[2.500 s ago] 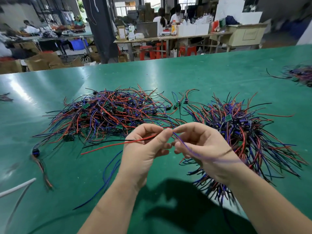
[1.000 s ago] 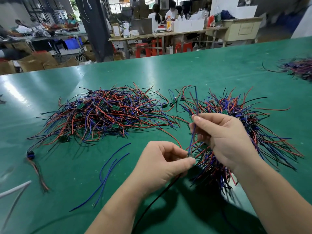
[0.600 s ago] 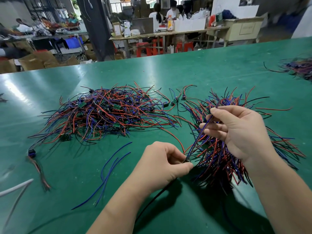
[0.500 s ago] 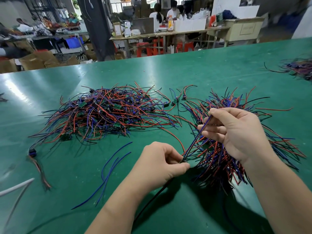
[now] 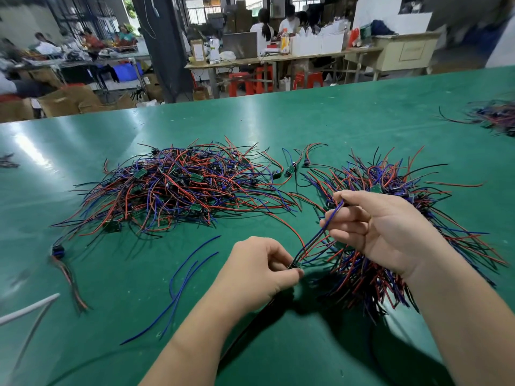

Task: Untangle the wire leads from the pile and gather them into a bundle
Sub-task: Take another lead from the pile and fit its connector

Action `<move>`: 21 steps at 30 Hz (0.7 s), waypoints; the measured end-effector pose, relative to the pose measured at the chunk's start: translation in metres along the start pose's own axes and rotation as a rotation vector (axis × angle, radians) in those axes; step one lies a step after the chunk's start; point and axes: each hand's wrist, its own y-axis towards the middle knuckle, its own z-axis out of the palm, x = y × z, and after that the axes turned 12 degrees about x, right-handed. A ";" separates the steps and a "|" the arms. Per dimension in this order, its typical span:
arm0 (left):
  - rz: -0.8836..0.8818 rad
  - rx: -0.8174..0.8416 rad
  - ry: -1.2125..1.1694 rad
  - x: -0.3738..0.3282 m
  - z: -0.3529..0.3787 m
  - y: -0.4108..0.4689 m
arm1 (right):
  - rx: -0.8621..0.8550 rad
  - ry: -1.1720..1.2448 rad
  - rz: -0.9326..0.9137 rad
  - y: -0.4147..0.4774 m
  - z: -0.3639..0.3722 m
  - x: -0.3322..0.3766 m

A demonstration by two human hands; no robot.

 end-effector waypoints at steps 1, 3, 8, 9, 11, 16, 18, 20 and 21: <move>-0.002 -0.017 -0.026 0.000 -0.001 0.001 | 0.005 0.021 -0.017 0.000 0.000 0.000; -0.003 -0.042 -0.088 -0.001 -0.004 0.001 | 0.014 0.057 -0.041 0.002 0.002 0.000; 0.013 0.016 -0.283 -0.011 -0.008 -0.005 | 0.045 0.207 -0.107 0.004 0.004 -0.003; 0.024 0.029 -0.356 -0.014 -0.009 -0.006 | 0.031 0.233 -0.145 0.005 0.003 -0.004; 0.045 0.011 -0.509 -0.021 -0.009 -0.008 | -0.023 0.217 -0.226 0.008 0.003 -0.008; -0.017 -0.157 -0.778 -0.021 -0.012 -0.003 | -0.027 -0.130 -0.305 0.011 0.004 -0.021; -0.037 -0.205 -0.849 -0.019 -0.015 0.000 | -0.008 -0.180 -0.274 0.010 0.004 -0.022; -0.045 -0.241 -0.920 -0.016 -0.019 0.002 | -0.017 -0.194 -0.246 0.009 0.004 -0.023; -0.048 -0.255 -0.951 -0.015 -0.020 0.002 | -0.028 -0.192 -0.238 0.009 0.004 -0.023</move>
